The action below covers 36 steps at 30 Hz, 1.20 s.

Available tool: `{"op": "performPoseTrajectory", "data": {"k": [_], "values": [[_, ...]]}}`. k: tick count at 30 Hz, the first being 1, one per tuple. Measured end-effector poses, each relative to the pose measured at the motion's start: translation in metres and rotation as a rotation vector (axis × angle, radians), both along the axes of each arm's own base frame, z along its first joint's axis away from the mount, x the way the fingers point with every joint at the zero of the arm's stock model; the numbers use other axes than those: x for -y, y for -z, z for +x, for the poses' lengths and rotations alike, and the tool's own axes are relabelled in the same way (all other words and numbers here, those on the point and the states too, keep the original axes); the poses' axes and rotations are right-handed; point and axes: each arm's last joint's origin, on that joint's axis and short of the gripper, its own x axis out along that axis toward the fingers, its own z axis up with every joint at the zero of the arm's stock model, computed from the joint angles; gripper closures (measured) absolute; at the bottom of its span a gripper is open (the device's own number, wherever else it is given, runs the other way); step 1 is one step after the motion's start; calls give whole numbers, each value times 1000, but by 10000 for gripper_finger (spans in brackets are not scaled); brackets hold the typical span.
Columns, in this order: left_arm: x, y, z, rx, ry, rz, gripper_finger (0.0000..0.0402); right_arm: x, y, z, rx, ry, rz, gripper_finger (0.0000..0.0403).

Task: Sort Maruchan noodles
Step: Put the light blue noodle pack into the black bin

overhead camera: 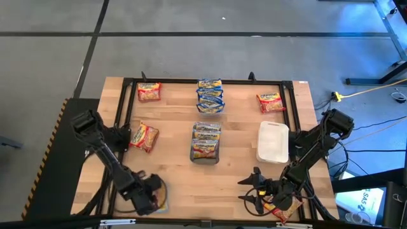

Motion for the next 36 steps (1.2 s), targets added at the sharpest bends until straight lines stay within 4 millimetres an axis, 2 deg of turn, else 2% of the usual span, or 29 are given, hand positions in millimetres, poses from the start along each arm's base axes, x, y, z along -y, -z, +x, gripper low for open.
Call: {"op": "performPoseTrajectory", "data": {"k": [7, 12, 15, 17, 20, 24, 27, 29, 32, 36], "values": [[-18, -4, 40, 258, 366, 186, 211, 0, 0, 0, -1, 0, -13, 134], [-29, -11, 73, 436, 441, 209, 211, 3, 0, 4, -2, 8, -16, 134], [-33, -16, 83, 469, 432, 189, 211, 8, 0, 12, -11, 14, 4, 134], [-34, -23, 82, 424, 362, 136, 211, 12, -1, 17, -17, 14, 23, 134], [-24, -32, 69, 328, 215, 42, 211, 14, -1, 25, 4, 19, 53, 134], [-7, -23, 38, 177, -14, -5, 211, 14, 5, 38, 37, 2, 61, 134], [-2, -12, 31, 150, -177, 15, 211, 13, 10, 51, 31, -3, 51, 134], [1, -7, 32, 162, -211, 20, 211, 13, 12, 60, 24, -1, 40, 134], [5, 4, 40, 196, -154, 39, 211, 11, 16, 70, 10, -17, 39, 134], [7, 12, 61, 283, -80, 32, 212, 8, 19, 76, -1, -25, 41, 134]]}}
